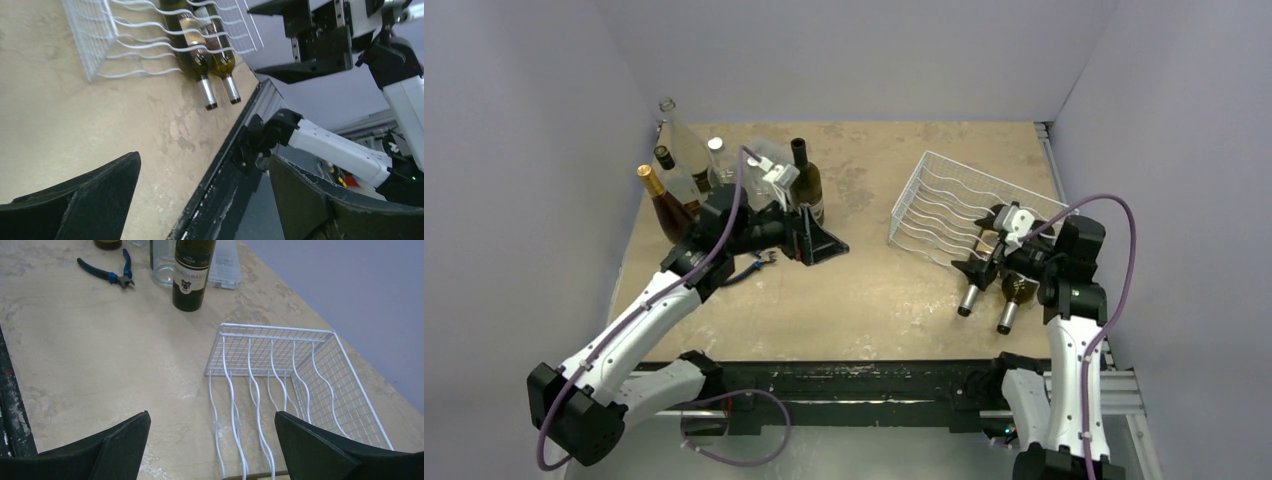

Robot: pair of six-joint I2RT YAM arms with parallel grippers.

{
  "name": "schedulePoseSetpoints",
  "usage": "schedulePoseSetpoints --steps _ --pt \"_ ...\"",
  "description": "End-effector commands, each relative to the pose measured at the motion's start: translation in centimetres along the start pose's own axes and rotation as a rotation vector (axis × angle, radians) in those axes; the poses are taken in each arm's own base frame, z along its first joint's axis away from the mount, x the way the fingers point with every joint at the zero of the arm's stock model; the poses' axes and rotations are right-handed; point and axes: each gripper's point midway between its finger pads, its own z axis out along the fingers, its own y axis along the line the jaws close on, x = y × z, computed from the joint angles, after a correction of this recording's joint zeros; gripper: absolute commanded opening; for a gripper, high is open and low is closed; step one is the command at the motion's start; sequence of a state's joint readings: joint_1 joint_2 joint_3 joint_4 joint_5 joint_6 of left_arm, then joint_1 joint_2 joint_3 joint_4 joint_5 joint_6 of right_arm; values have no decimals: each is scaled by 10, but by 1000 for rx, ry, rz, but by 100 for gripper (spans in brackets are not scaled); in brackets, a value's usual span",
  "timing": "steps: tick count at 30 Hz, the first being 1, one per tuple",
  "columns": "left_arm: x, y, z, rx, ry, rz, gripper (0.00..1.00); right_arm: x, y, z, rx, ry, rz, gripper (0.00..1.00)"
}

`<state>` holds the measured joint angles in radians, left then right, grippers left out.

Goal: Take the wine bottle off the wine rack
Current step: Pick up the wine bottle from the wine rack.

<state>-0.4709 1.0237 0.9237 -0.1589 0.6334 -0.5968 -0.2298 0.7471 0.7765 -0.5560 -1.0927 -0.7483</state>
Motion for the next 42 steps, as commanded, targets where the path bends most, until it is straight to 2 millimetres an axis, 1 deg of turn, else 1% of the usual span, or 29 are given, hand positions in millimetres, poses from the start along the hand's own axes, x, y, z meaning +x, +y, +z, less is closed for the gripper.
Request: schedulePoseSetpoints --steps 1,6,8,10,13,17,22,23,28,33,38,42 --pt "30 -24 17 44 33 4 100 -14 -8 -10 89 -40 101 99" --pt "58 -34 37 39 49 -2 100 -7 -28 -17 239 -43 187 99" --pt "61 -41 48 46 25 10 100 -5 -36 -20 290 -40 218 99" --pt "69 -45 59 49 26 7 100 -3 -43 -22 336 -37 242 99" --pt "81 -53 78 87 32 -17 100 -3 -48 -24 374 -38 258 99" --pt "97 -55 105 104 40 -39 100 -1 -52 -26 399 -35 266 99" --pt "111 -52 136 111 44 -71 100 -1 -51 -25 397 -36 267 99" --pt "117 -49 144 109 51 -83 100 -1 -51 -25 396 -37 266 99" --pt "133 -47 173 135 50 -134 100 -2 -51 -26 395 -39 261 99" --pt "147 -39 198 104 47 -180 100 -1 -50 -25 392 -37 257 99" --pt "159 -37 224 83 33 -243 99 -1 -50 -26 391 -37 256 99" --pt "166 -26 240 34 8 -325 93 -1 -49 -26 391 -34 253 99"
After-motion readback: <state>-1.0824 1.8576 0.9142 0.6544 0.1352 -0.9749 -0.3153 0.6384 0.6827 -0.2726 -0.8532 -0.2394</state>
